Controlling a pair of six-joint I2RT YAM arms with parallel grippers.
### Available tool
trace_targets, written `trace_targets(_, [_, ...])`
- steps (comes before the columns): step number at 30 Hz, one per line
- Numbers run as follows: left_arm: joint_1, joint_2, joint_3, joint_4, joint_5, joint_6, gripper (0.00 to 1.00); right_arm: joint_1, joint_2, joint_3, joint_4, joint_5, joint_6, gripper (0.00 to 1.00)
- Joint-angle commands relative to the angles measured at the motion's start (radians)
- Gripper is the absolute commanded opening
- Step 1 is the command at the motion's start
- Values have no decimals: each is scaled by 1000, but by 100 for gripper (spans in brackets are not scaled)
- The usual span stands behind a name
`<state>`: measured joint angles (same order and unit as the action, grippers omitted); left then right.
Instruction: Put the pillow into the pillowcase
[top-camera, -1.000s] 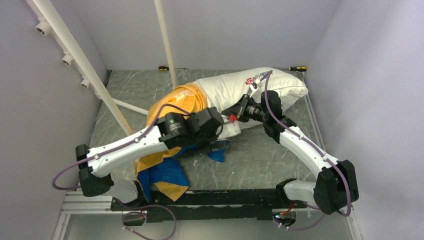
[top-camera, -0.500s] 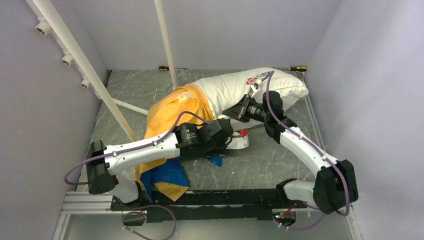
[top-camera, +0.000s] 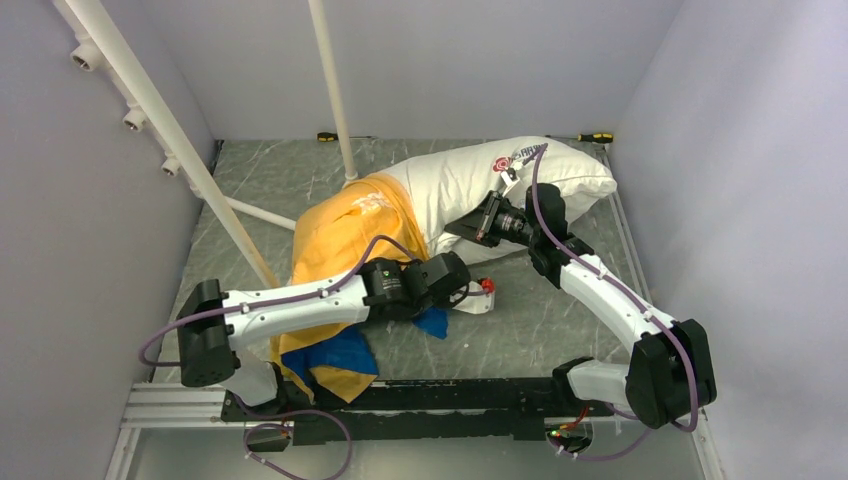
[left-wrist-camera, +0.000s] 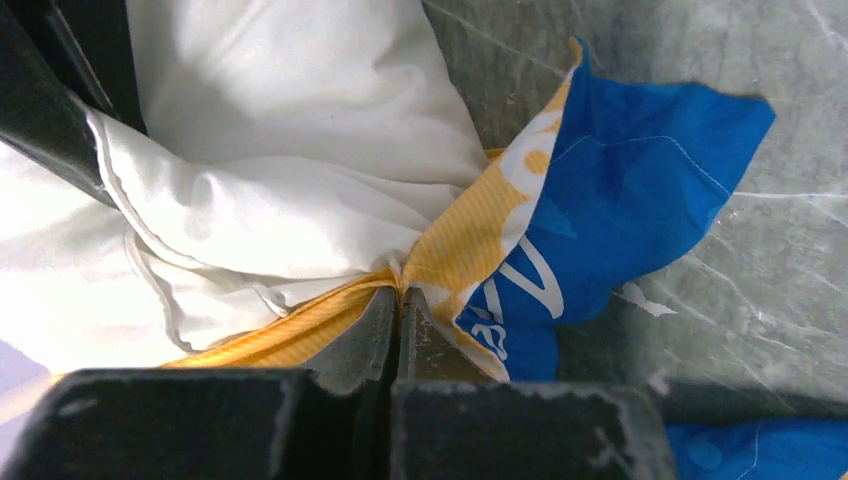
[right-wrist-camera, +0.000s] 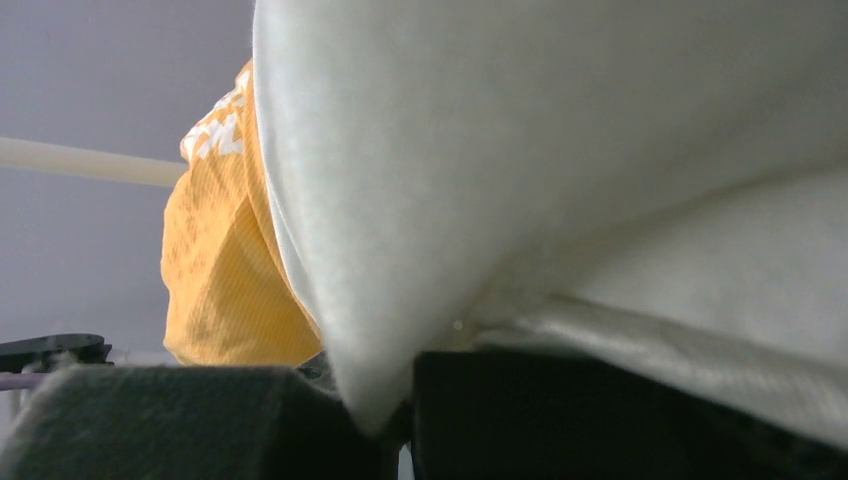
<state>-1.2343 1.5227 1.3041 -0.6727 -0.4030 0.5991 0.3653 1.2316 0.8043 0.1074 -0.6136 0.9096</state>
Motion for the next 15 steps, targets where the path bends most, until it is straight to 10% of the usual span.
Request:
trace_targets(1, [-19,50,63,42,-37,15,0,-2,4,13,73,-2,19,0])
trace_targets(15, [-13,-111,323,278,81,-202,0,17,-36,-21,361,-275,79,0])
